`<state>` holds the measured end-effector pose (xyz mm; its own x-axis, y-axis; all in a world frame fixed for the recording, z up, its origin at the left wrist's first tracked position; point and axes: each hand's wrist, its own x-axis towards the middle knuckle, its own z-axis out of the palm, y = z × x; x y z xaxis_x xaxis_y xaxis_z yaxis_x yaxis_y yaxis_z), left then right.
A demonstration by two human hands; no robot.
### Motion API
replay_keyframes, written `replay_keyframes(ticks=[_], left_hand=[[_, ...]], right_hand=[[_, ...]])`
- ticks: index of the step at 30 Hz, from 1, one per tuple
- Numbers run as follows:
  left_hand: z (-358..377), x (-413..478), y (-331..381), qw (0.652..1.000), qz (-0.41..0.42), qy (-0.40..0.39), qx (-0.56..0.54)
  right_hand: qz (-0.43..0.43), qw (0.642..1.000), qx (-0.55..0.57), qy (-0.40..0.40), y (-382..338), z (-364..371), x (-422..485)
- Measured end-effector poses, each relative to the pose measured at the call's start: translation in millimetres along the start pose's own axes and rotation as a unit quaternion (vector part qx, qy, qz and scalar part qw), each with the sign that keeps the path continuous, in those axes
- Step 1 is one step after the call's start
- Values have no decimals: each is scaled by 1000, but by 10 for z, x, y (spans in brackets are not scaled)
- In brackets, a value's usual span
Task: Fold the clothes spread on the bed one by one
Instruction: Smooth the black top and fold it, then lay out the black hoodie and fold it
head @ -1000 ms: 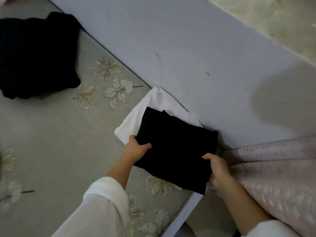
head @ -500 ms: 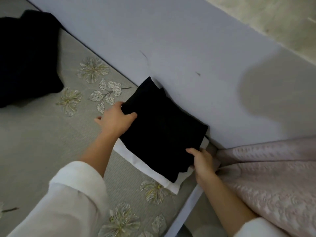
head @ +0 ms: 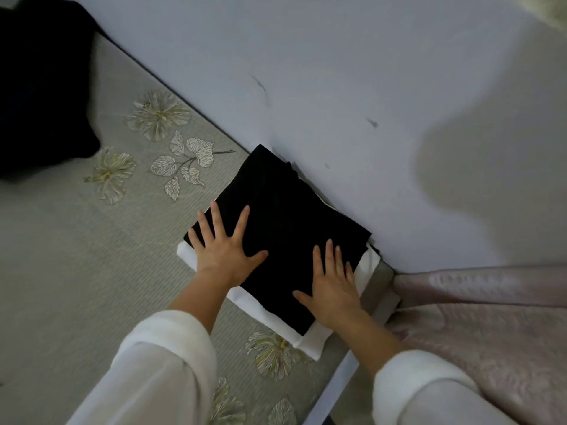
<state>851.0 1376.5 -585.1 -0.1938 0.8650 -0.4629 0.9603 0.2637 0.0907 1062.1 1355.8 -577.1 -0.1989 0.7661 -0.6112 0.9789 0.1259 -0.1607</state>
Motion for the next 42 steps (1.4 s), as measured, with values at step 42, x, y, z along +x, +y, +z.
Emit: replay_keyframes(ticks=[42], left_hand=[[782,218,-3209,863,-361,262,-238]], right_hand=[[-384,891,-51,236,-5217,-442,2947]])
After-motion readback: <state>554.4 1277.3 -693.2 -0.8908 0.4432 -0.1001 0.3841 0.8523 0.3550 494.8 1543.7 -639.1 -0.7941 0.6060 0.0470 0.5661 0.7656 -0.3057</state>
